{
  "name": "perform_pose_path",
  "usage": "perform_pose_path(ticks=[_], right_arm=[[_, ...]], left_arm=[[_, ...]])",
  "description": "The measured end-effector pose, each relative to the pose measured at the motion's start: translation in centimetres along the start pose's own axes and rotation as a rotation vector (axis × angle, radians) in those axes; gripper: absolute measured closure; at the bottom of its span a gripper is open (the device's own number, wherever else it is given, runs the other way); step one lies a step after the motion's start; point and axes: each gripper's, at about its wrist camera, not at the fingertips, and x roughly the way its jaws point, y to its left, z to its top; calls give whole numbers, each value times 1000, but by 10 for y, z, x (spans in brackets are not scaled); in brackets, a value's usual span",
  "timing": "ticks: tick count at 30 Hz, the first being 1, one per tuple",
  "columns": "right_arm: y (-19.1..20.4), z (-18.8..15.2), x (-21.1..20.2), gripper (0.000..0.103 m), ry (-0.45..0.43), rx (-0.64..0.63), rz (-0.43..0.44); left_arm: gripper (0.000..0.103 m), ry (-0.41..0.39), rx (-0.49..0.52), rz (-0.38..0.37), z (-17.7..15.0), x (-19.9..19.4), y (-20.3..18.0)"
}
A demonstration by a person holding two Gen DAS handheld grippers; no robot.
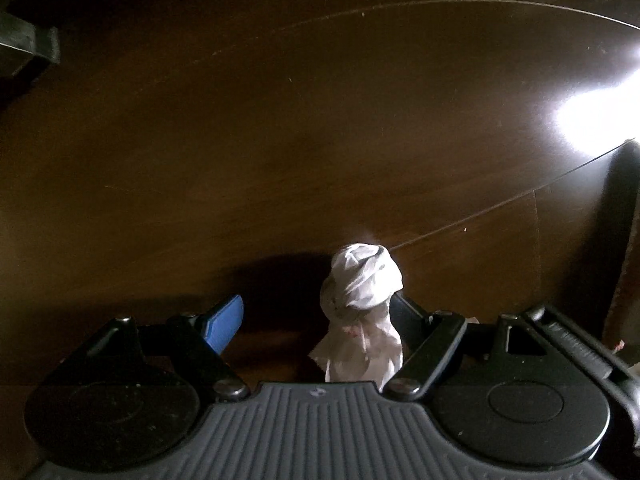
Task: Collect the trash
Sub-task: 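Grasp the white tissue with left gripper while right grasps the paper strip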
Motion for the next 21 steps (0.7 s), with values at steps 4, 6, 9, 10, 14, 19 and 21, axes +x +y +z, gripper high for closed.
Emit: perform_pose_path(ticks=[4, 6, 9, 10, 14, 19, 21], right_arm=[[5, -1, 12, 31, 5, -36, -21], [7, -1, 17, 49, 14, -55, -48], [14, 0, 18, 50, -12, -96, -85], [16, 0, 19, 52, -16, -110, -84], [21, 0, 17, 61, -15, -96, -85], [16, -6, 12, 76, -20, -84, -93], [11, -7, 11, 77, -9, -54, -92]], left_arm=[[23, -8, -20, -5, -1, 7, 4], [24, -11, -28, -6, -1, 10, 5], [23, -24, -32, 6, -2, 10, 2], [24, -30, -28, 11, -3, 10, 1], [36, -42, -33, 14, -8, 4, -7], [74, -19, -53, -50, -8, -2, -3], [76, -39, -40, -33, -8, -8, -1]])
